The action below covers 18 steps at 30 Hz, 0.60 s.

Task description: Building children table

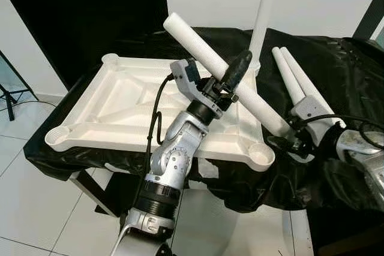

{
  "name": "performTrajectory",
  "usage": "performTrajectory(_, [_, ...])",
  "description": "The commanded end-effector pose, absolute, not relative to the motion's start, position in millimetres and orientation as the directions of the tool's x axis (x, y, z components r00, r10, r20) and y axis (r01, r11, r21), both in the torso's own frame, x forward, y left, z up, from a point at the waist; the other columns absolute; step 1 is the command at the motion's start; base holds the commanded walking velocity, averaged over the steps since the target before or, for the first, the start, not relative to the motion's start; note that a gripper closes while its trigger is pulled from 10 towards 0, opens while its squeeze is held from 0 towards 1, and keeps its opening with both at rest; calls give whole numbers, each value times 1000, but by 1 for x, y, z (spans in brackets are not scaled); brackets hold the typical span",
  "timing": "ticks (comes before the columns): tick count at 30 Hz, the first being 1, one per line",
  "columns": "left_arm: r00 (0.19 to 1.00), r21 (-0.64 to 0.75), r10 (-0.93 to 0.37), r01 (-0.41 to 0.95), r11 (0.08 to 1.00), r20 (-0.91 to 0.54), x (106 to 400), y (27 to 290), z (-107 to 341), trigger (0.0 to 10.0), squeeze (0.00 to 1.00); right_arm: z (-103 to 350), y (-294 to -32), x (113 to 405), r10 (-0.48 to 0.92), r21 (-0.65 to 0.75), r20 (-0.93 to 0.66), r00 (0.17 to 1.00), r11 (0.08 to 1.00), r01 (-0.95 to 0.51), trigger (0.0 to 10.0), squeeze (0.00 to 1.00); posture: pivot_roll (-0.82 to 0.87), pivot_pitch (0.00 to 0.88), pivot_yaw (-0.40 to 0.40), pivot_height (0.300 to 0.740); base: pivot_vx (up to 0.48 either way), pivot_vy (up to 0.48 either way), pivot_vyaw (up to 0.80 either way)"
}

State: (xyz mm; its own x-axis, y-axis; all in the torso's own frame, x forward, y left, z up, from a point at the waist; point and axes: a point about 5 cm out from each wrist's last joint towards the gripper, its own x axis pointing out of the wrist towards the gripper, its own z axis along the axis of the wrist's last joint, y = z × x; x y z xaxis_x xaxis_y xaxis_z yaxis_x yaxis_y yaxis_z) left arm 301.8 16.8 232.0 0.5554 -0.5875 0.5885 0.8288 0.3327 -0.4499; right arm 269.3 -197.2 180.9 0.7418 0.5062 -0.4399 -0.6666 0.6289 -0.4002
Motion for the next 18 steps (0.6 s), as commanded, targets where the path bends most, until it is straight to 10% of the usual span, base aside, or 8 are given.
performTrajectory(1, [410, -354, -594, 910, 216, 692, 294, 7, 251, 0, 1000, 177, -199, 269, 503, -368, -454, 735, 646, -669, 0, 0, 114, 0, 24, 740, 0, 0, 0])
performTrajectory(3, [410, -354, -592, 910, 215, 694, 294, 7, 252, 0, 1000, 178, -195, 269, 504, -364, -427, 750, 664, -653, 0, 0, 111, 0, 24, 740, 0, 0, 0])
performTrajectory(4, [407, -353, -594, 911, 212, 694, 293, 6, 253, 10000, 1000, 180, -192, 270, 500, -367, -399, 768, 681, -634, 0, 0, 109, 0, 26, 740, 0, 0, 0])
performTrajectory(7, [404, -351, -596, 912, 210, 694, 293, 6, 254, 10000, 1000, 181, -190, 270, 496, -368, -381, 780, 693, -620, 0, 0, 109, 0, 26, 740, 0, 0, 0])
performTrajectory(9, [408, -369, -597, 909, 195, 690, 292, 5, 254, 10000, 447, 190, -186, 272, 480, -394, -326, 815, 714, -578, 0, 0, 108, 0, 30, 740, 0, 0, 0])
performTrajectory(18, [351, -355, -642, 926, 128, 682, 285, 3, 250, 10000, 443, 213, -175, 281, 324, -503, -114, 939, 797, -336, 0, 0, 104, 0, 34, 740, 0, 0, 0])
